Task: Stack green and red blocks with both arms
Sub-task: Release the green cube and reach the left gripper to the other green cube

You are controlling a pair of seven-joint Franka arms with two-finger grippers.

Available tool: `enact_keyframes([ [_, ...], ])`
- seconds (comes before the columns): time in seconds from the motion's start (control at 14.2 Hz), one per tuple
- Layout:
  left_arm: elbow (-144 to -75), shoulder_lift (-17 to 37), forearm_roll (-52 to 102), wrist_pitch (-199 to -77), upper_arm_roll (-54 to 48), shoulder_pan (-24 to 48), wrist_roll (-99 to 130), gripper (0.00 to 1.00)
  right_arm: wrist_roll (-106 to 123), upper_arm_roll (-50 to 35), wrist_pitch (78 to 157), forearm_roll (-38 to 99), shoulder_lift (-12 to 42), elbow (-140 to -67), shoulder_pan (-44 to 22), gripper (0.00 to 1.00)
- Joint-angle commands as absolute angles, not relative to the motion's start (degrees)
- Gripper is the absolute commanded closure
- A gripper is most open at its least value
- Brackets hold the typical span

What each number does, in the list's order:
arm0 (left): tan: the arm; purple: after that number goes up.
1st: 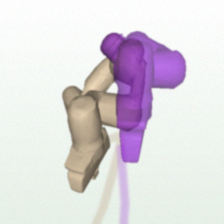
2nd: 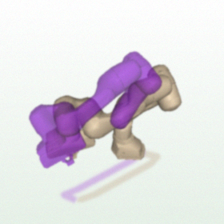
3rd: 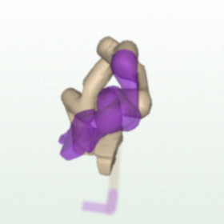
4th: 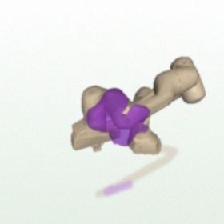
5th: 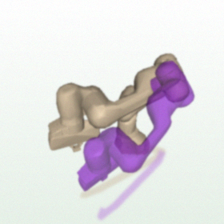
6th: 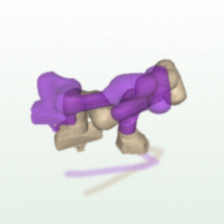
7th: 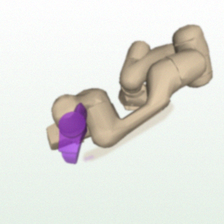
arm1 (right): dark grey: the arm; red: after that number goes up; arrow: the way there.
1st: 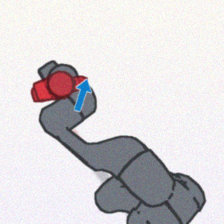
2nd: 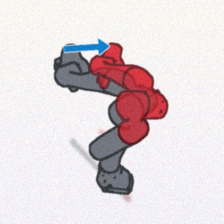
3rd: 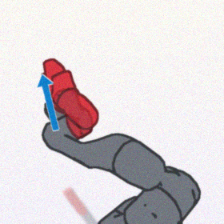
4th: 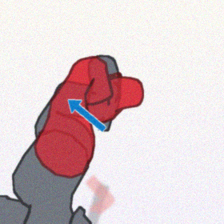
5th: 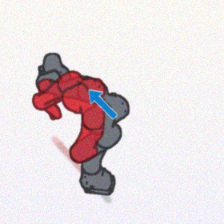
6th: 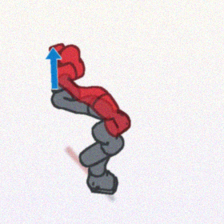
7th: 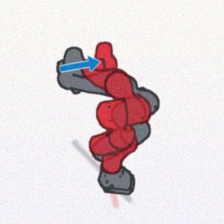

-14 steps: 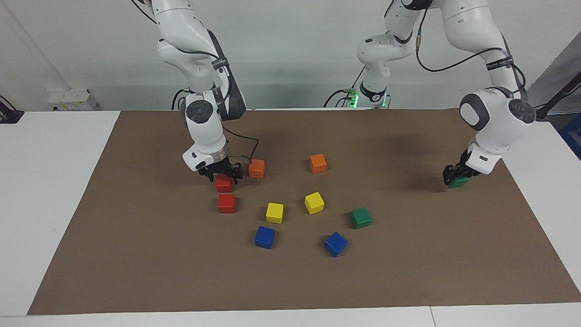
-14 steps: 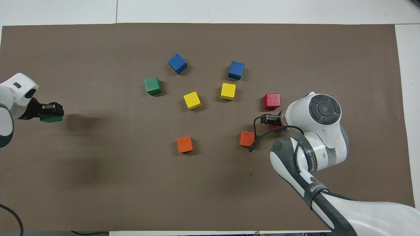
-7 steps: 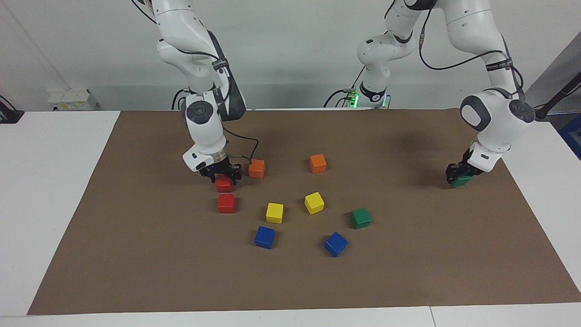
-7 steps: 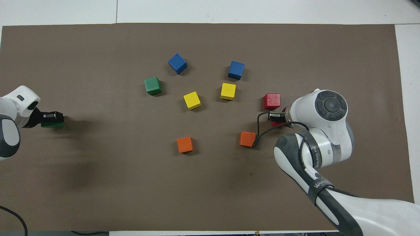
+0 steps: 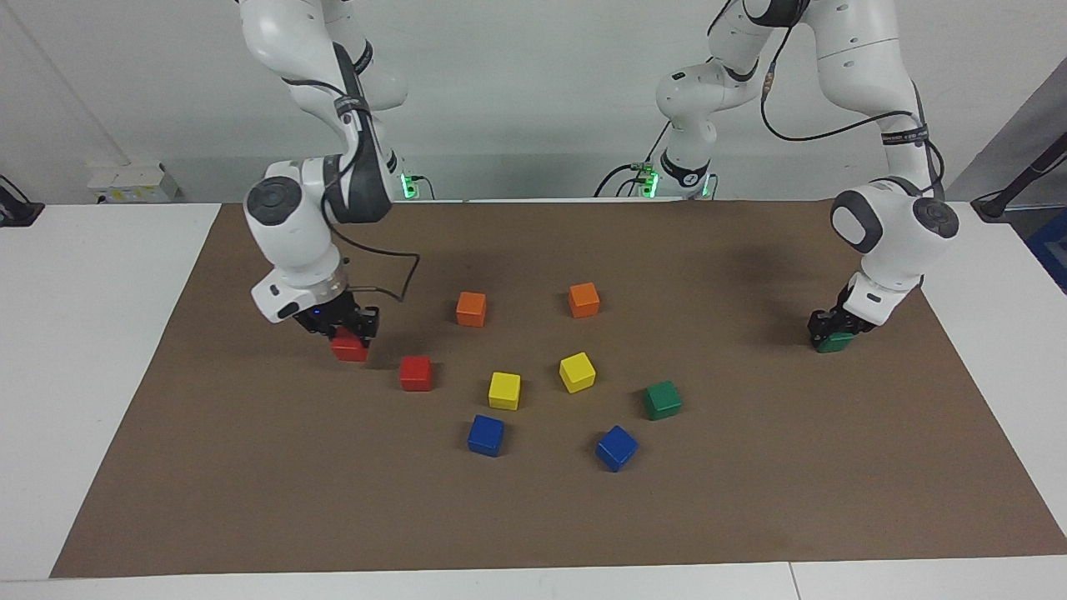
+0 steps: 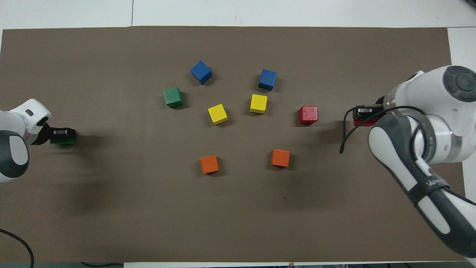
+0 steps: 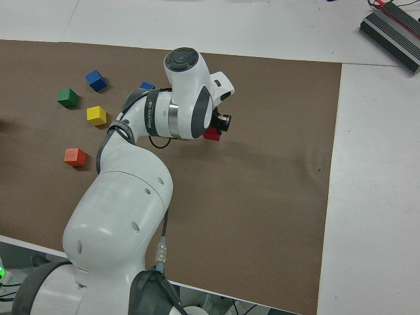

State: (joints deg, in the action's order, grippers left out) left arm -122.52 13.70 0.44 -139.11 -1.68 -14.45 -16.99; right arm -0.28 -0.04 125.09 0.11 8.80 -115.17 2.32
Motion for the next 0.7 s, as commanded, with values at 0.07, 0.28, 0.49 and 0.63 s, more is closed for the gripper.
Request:
enact_keyframes([
  [0.07, -120.95, 13.62, 0.88, -137.66, -1.67, -14.33, -21.36, 0.00, 9.92, -0.70, 124.63, 0.35, 8.79, -115.75, 8.87, 0.86],
  [0.28, -110.95, 13.80, 0.79, -124.76, -1.76, -13.71, -21.27, 0.00, 11.16, -0.70, 127.60, 0.35, 8.70, -117.94, 9.84, 0.86],
  [0.49, -102.07, 13.97, 1.05, -115.69, -1.67, -9.51, -17.70, 0.00, 11.07, -0.70, 129.81, 0.35, 9.14, -119.09, 9.84, 0.86],
  [0.63, -98.97, 14.32, 0.79, -113.99, -1.67, -3.37, 0.00, 0.00, 10.72, -0.70, 131.65, 0.35, 9.23, -120.40, 9.41, 0.86],
])
